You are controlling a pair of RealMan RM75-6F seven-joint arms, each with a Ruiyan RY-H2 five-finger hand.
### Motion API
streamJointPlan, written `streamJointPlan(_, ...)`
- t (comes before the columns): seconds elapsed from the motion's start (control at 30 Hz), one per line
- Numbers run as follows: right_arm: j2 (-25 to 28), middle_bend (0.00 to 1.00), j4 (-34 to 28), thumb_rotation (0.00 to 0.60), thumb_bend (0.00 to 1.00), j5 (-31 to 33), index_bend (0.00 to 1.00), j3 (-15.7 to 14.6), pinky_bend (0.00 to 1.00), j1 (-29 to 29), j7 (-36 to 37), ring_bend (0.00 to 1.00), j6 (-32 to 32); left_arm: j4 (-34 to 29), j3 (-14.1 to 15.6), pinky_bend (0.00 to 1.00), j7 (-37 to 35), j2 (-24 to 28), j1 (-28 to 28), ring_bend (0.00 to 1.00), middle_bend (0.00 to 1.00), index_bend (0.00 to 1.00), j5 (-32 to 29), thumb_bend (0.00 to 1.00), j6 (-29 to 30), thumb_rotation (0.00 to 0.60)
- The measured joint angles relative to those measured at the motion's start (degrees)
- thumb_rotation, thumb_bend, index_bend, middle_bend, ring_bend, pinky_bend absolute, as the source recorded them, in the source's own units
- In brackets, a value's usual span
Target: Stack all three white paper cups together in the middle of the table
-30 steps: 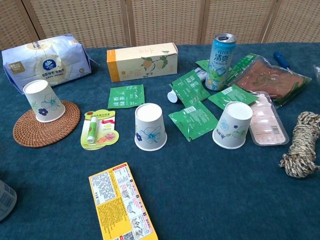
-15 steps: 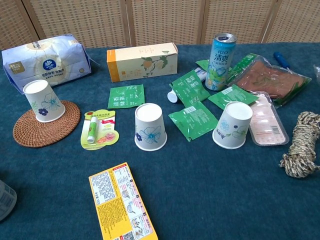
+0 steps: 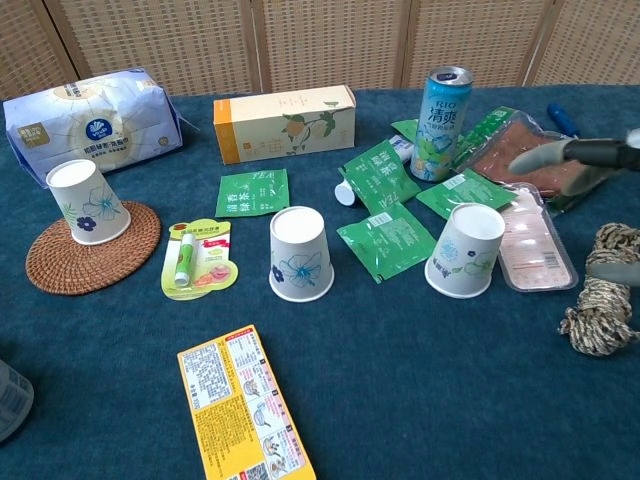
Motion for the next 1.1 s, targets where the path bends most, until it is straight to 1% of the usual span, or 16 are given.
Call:
streamJointPlan(0.2, -5.31, 0.00, 2.25, 0.600, 0.32, 4.39, 0.10, 2.45, 0.22, 4.84, -4.28, 0.00, -5.11, 0.20, -0.27, 0.00, -0.21, 0.04, -0.05, 0.00, 0.00, 0.00, -0.91, 0.23, -0.23, 0.600)
streamJointPlan(0.4, -9.03, 0.00, 4.80, 0.600, 0.32, 7.47, 0.10, 3.82, 0.22, 7.57, -7.24, 0.00, -7.48, 0.55, -0.50, 0.00, -0.53, 0.13, -0.08, 0.00, 0.00, 0.00, -1.57, 0.23, -0.39, 0.600)
streamJointPlan(0.57, -10.32, 0.00, 6.14, 0.600, 0.32, 8.89, 0.10, 3.66, 0.22, 8.56, -8.36, 0.00, -8.52, 0.80, -0.70, 0.00, -1.01, 0.31, -0.06, 0.00, 0.00, 0.00, -2.01, 0.23, -0.35, 0.600)
streamJointPlan(0.8, -12.10, 0.04, 8.40, 0.600, 0.33, 9.37, 0.12, 2.71, 0.27, 8.93, -8.49, 0.00, -8.34, 0.93, -0.71, 0.00, -0.93, 0.26, -0.10, 0.00, 0.00, 0.00, -2.19, 0.23, -0.61, 0.600)
streamJointPlan(0.87, -12.61, 0.07, 9.19, 0.600, 0.33, 9.39, 0.13, 2.49, 0.31, 8.99, -8.17, 0.00, -8.15, 0.92, -0.71, 0.00, -0.93, 0.23, -0.07, 0.00, 0.00, 0.00, -2.17, 0.23, -0.55, 0.600)
streamJointPlan(0.97, -13.47, 0.13, 10.59, 0.600, 0.34, 8.69, 0.17, 2.05, 0.41, 8.99, -7.64, 0.01, -7.26, 0.93, -0.78, 0.00, -0.89, 0.19, -0.04, 0.00, 0.00, 0.00, -2.26, 0.23, -0.49, 0.600)
streamJointPlan(1.1, -14.91, 0.25, 12.93, 0.600, 0.36, 7.31, 0.23, 1.41, 0.50, 8.84, -5.63, 0.10, -5.54, 0.96, -0.83, 0.00, -0.76, 0.13, -0.08, 0.00, 0.00, 0.00, -2.46, 0.23, -0.66, 0.600)
